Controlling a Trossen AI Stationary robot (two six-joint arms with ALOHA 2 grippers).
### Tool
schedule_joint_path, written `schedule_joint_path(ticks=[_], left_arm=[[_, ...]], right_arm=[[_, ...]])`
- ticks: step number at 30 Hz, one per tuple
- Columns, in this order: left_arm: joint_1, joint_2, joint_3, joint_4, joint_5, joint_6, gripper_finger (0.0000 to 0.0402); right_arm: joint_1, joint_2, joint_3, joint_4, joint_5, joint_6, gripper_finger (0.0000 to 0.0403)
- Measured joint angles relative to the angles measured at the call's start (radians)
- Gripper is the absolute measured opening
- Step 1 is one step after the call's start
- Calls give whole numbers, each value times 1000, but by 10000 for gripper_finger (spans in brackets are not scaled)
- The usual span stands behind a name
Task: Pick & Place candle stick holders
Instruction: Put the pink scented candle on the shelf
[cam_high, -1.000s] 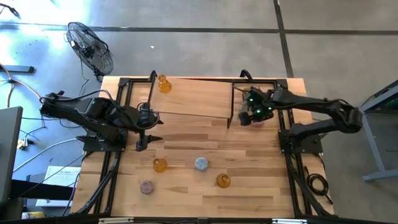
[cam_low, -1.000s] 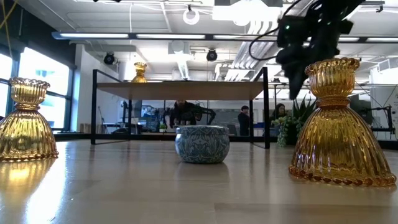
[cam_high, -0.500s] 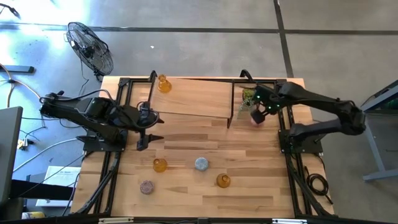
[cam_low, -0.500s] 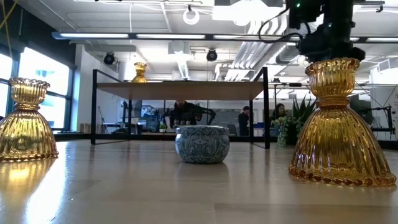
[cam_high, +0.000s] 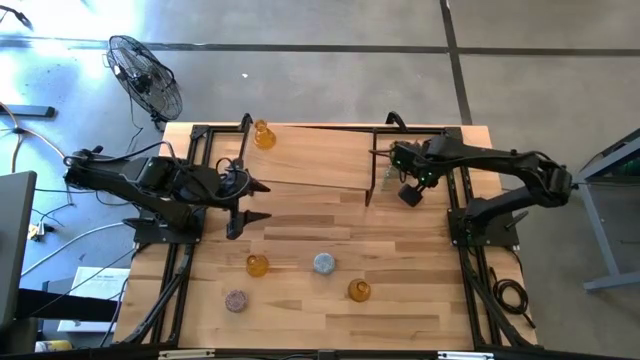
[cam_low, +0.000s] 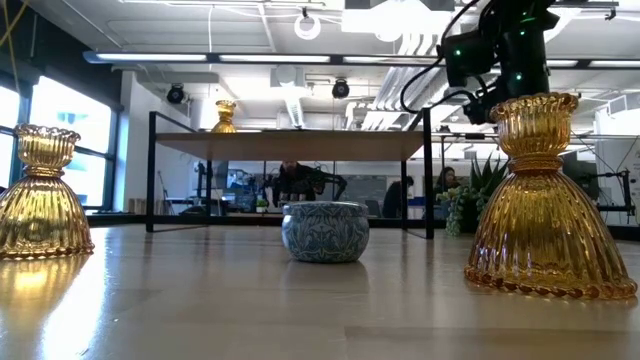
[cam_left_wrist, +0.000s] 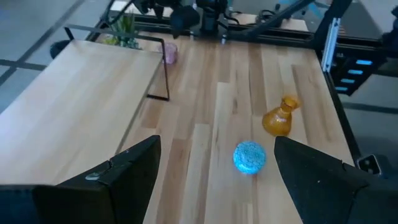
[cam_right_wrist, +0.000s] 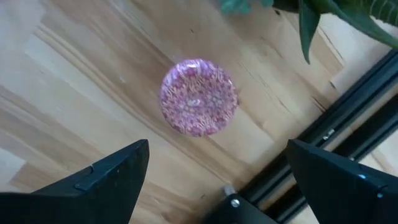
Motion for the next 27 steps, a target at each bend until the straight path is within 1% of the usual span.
schedule_joint_path(ticks=[5, 9, 10, 14, 23, 27], left_arm=[[0, 0, 0, 0, -28, -3, 309], [0, 0, 0, 0, -33, -6, 309], [0, 0, 0, -1, -36, -7, 309], [0, 0, 0, -2, -37, -7, 309], [0, 0, 0, -2, -37, -7, 309], [0, 0, 0, -2, -37, -7, 309]], right_arm=[[0, 0, 0, 34, -8, 1, 374], [0, 0, 0, 49, -56, -16, 374], [1, 0, -3, 57, -53, -24, 374], [9, 0, -60, 83, -6, -39, 374], [7, 0, -196, 266, -64, -71, 374], [6, 0, -224, 310, -54, -76, 374]])
